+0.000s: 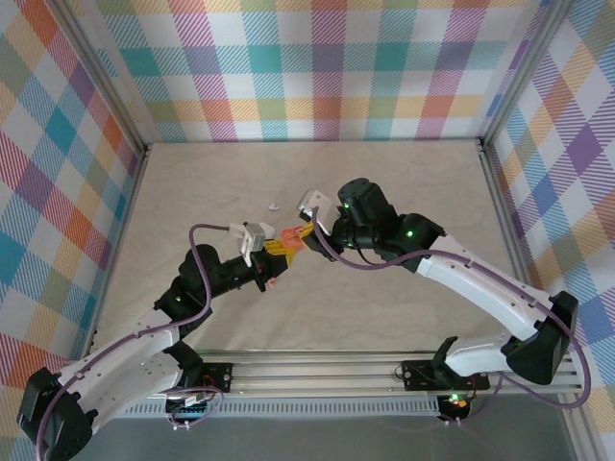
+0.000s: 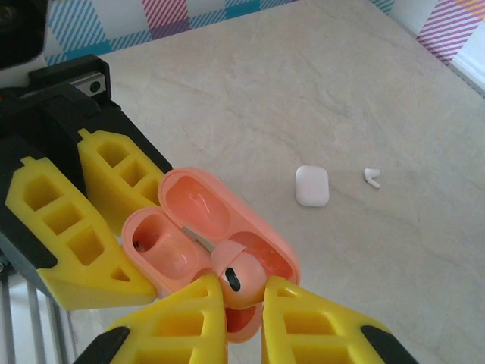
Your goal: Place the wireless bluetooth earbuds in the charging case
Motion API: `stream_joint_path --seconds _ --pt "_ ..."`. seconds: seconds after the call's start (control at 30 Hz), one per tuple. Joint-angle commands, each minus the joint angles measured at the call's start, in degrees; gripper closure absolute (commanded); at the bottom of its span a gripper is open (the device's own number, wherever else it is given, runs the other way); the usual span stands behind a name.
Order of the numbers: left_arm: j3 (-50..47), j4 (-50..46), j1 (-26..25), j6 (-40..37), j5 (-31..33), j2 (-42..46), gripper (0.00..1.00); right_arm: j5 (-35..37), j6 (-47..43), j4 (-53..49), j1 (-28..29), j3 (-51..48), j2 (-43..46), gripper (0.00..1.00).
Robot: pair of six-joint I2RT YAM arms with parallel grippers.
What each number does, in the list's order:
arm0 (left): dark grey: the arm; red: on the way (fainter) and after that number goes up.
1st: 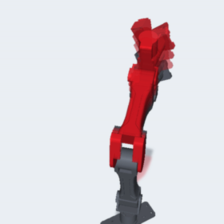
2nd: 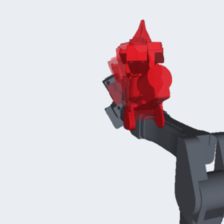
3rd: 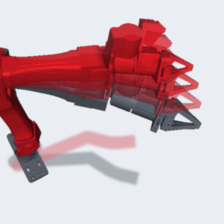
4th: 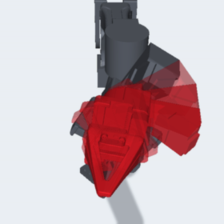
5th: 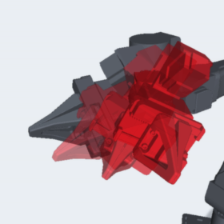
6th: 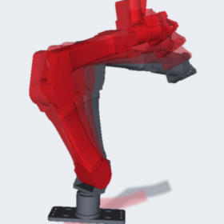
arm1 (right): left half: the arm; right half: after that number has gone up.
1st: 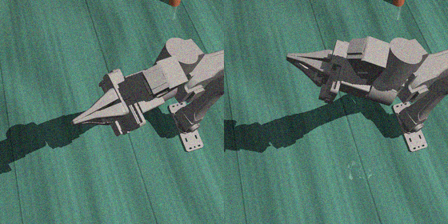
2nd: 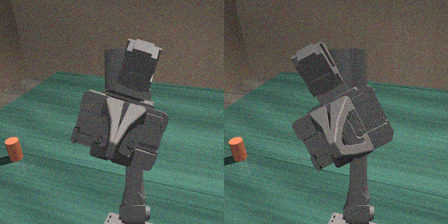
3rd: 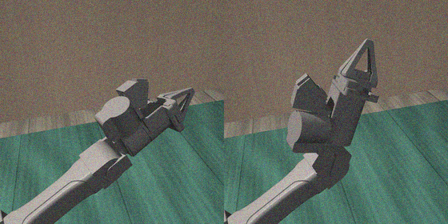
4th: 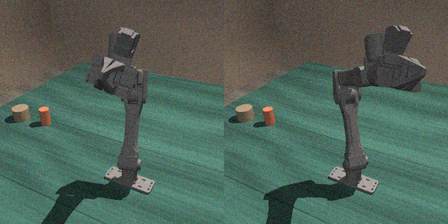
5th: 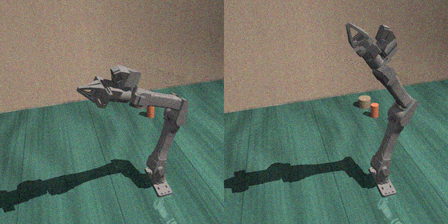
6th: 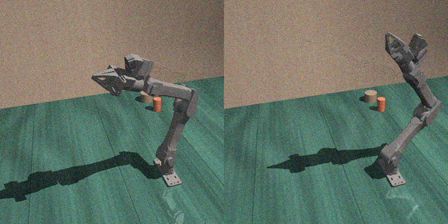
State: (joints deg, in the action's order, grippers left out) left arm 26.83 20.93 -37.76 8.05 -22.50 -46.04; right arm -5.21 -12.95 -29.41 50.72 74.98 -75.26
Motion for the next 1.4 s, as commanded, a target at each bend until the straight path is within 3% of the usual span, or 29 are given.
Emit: stream_joint_path --seconds 0.0,0.5,1.37 --pt "1.3 3.4 -0.7 -0.8 -1.0 1.5 1.0 1.1 -3.4 -2.1 0.3 -0.7 1.2 0.84" --pt "2.5 2.2 -0.7 -0.9 -1.6 2.9 1.0 -7.2 -4.0 -5.1 0.3 -0.4 0.9 0.84" --pt "2.7 1.1 -0.7 -1.1 0.8 4.8 1.0 -10.0 2.9 -7.5 0.4 1.7 -2.7 0.75"
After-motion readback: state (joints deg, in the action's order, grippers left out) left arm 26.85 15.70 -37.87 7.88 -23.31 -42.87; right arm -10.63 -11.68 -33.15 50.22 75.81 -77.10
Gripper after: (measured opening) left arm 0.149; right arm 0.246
